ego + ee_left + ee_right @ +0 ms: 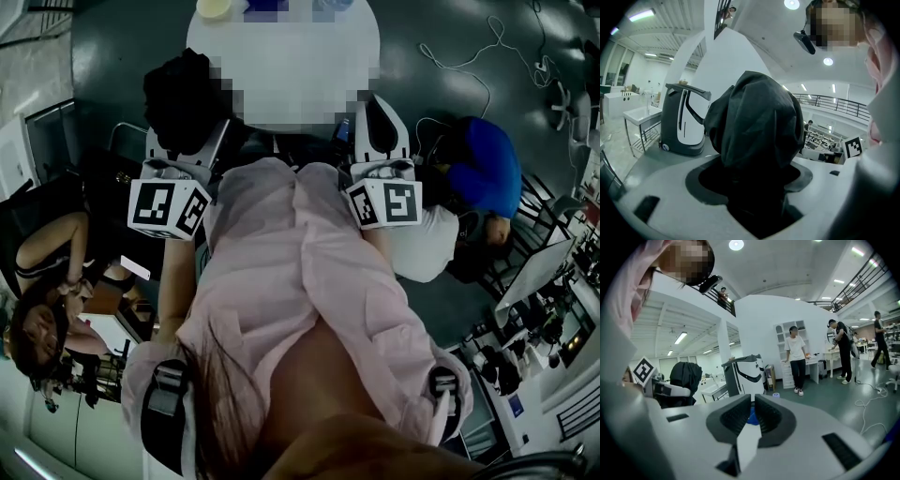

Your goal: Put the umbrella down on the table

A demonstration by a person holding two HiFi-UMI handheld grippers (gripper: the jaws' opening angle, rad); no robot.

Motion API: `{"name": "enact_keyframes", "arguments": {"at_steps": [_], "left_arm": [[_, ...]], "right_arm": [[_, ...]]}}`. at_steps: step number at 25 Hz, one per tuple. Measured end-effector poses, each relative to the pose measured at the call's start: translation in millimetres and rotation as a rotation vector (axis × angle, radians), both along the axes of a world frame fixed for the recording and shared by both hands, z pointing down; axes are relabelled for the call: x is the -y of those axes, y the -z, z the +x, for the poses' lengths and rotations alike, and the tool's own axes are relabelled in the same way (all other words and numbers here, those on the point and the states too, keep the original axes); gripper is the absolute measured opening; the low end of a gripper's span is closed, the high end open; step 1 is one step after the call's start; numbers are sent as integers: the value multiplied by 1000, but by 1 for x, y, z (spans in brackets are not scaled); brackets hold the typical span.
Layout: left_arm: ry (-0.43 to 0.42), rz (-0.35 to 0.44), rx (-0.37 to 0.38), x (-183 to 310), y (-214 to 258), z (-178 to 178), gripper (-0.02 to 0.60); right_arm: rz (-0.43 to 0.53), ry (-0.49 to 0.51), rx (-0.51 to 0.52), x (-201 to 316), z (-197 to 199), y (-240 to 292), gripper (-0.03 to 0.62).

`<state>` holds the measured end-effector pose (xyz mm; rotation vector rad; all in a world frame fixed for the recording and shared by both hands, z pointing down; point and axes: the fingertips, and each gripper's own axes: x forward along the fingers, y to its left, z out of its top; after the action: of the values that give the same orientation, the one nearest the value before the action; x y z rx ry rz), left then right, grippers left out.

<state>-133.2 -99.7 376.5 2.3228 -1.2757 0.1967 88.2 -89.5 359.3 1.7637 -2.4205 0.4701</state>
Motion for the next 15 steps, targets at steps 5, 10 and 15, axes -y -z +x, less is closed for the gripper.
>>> {"name": "enact_keyframes", "arguments": {"at_steps": [5,10,15], "left_arm": [[22,10,13,1,2,1,319],[69,30,35,3,8,5,319],[96,51,60,5,16,12,319]], "right_arm": [[2,24,0,8,1,0,43],[25,63,8,23,8,7,43],[41,91,18,40,15,11,43]]}}
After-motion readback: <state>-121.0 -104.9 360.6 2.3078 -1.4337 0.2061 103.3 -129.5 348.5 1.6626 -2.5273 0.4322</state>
